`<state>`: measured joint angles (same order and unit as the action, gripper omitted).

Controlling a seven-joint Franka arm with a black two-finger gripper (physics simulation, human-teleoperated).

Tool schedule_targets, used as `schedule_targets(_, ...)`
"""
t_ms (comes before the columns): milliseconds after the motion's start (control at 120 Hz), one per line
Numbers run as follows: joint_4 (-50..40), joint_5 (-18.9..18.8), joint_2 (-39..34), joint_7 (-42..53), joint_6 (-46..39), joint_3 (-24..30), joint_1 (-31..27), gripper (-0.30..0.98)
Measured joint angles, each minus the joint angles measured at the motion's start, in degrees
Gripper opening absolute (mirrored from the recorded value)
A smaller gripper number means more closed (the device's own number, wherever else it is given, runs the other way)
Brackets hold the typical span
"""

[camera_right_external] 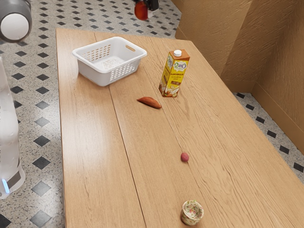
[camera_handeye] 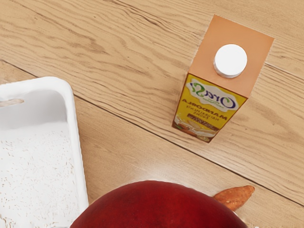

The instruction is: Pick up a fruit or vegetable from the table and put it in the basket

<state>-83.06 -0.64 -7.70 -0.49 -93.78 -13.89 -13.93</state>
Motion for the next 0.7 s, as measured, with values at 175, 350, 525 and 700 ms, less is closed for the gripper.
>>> schedule_targets(175,2.18,-0.66,1.15,0.09,2.08,-0.38,-1.25,0.43)
schedule_targets(350,2.45,-1.53,1.36,0.22,3.7,-0.85,-1.54,0.42)
schedule_targets(525,1.84,-1.81,2.18,0.32,4.4,-1.5,-0.94,0.42)
schedule_targets(700,-3.87,-1.89,-1.86,0.38,4.56,-4.14,-3.61,0.43)
